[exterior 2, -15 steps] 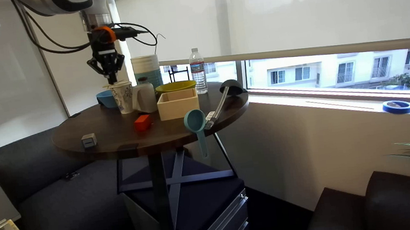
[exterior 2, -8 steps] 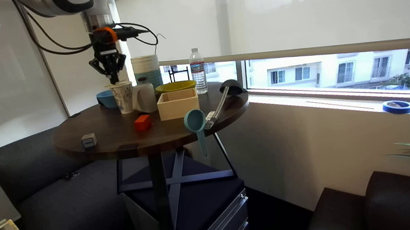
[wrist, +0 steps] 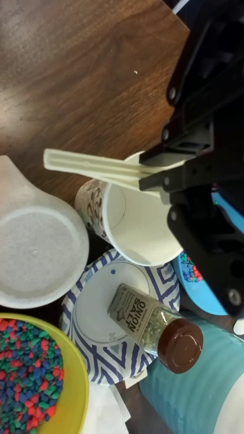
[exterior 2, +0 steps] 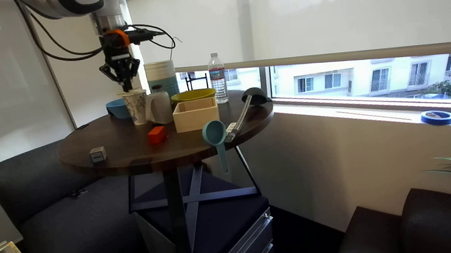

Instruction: Put the spoon on top of the fork

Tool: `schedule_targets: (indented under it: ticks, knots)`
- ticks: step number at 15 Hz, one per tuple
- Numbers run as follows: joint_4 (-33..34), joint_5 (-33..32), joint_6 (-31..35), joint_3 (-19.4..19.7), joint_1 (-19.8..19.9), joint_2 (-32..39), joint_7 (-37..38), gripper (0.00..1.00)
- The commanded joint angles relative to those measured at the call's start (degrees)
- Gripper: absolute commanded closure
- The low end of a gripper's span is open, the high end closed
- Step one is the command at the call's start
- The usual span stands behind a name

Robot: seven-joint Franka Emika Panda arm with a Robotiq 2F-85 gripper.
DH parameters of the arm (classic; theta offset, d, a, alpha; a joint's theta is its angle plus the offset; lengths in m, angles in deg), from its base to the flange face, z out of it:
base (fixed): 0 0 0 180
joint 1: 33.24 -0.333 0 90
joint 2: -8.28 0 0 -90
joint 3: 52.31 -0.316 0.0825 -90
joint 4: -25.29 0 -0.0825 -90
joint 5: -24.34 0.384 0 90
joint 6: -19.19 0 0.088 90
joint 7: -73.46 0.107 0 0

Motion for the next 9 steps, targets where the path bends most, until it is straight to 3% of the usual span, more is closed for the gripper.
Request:
schedule_targets:
  ticks: [1, 9]
  knots:
    - [1.28, 0.22, 1.2, -0.47, 0.85, 0.98, 1.55, 0.97]
    - [1.02, 0.45, 2.92, -0.44, 1.21, 1.35, 4.38, 0.97]
